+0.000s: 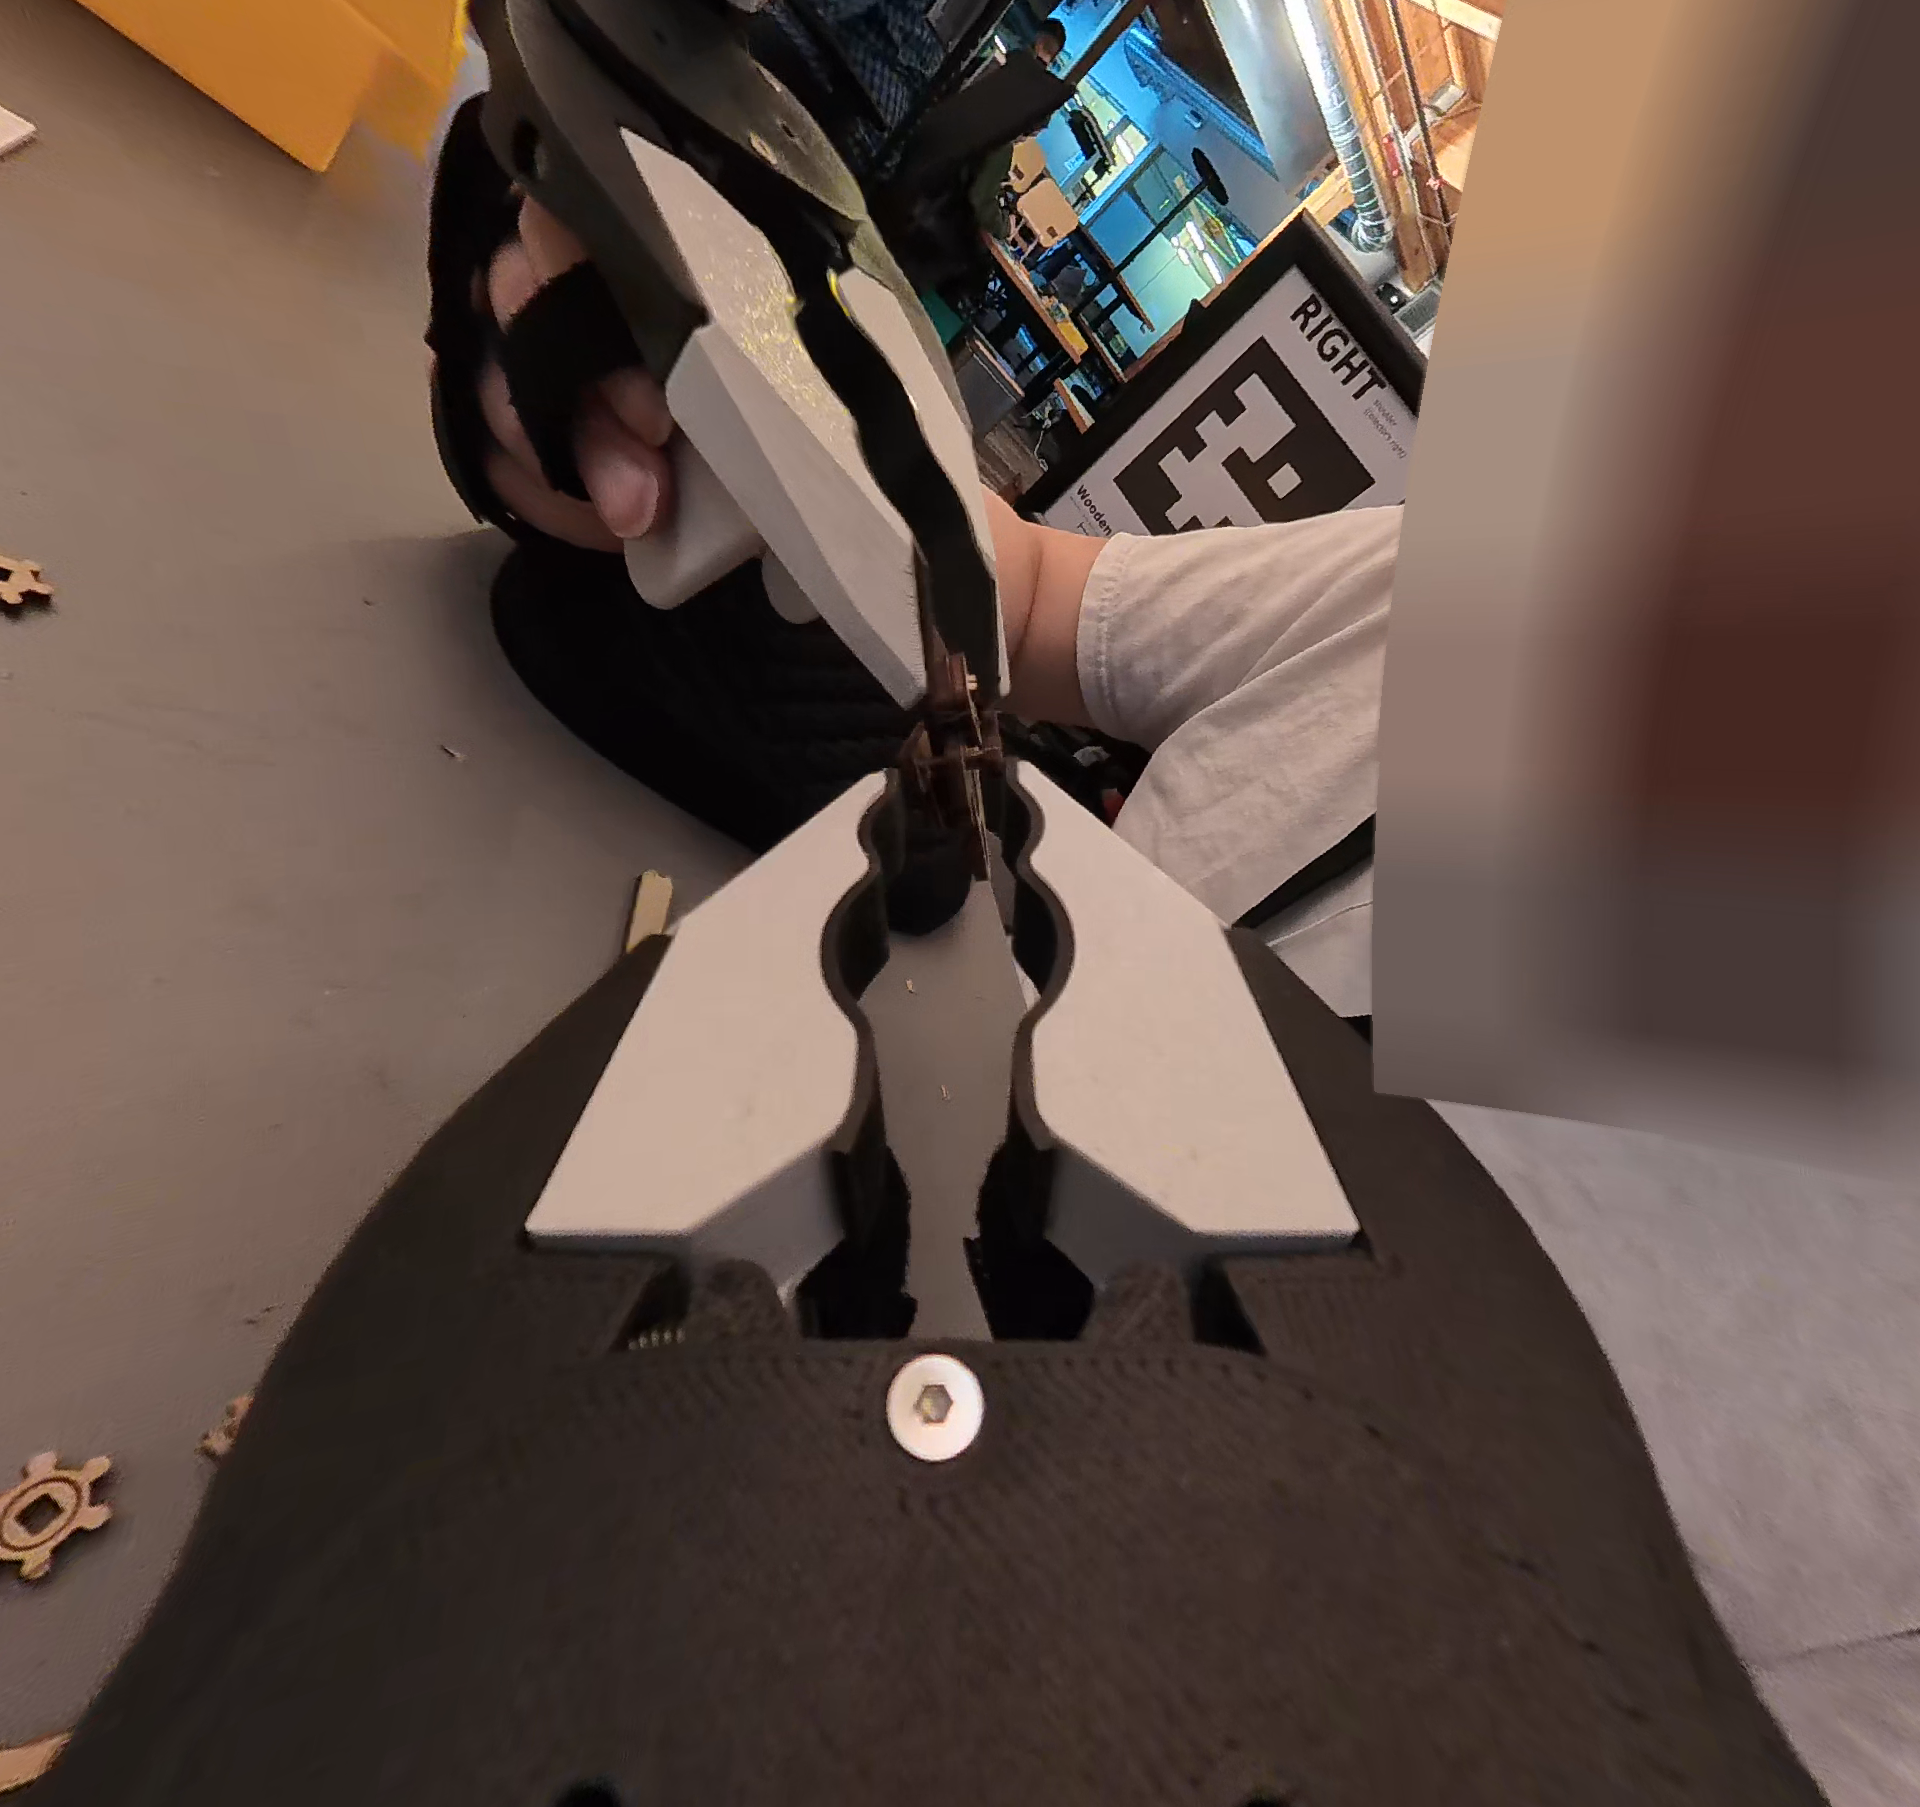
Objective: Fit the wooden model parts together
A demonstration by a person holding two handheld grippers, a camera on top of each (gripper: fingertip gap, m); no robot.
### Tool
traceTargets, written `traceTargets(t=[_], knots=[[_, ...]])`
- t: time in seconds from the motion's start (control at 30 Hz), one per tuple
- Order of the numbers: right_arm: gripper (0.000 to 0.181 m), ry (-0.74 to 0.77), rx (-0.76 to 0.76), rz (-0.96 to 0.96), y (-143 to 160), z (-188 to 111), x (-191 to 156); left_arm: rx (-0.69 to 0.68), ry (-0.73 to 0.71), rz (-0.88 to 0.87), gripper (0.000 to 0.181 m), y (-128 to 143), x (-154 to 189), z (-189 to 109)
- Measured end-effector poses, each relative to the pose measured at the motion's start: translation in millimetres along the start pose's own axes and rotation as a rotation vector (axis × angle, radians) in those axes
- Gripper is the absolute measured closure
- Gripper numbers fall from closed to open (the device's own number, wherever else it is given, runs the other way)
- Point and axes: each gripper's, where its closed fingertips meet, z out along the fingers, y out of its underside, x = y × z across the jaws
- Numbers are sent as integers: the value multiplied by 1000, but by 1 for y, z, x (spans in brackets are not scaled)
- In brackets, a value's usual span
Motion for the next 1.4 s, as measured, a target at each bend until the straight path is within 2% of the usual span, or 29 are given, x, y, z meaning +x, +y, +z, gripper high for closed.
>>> traceTargets(t=[0.57,0.83,1.4], knots=[[168,16,-47,-43,5,1,-2,-11,21,-30,165,4,-2,2],[168,-23,-51,-56,6,4,-10,-26,96,-109,165,8,4,5],[168,3,-82,-64,8,1,-9,-17,72,-108,166,7,1,5]])
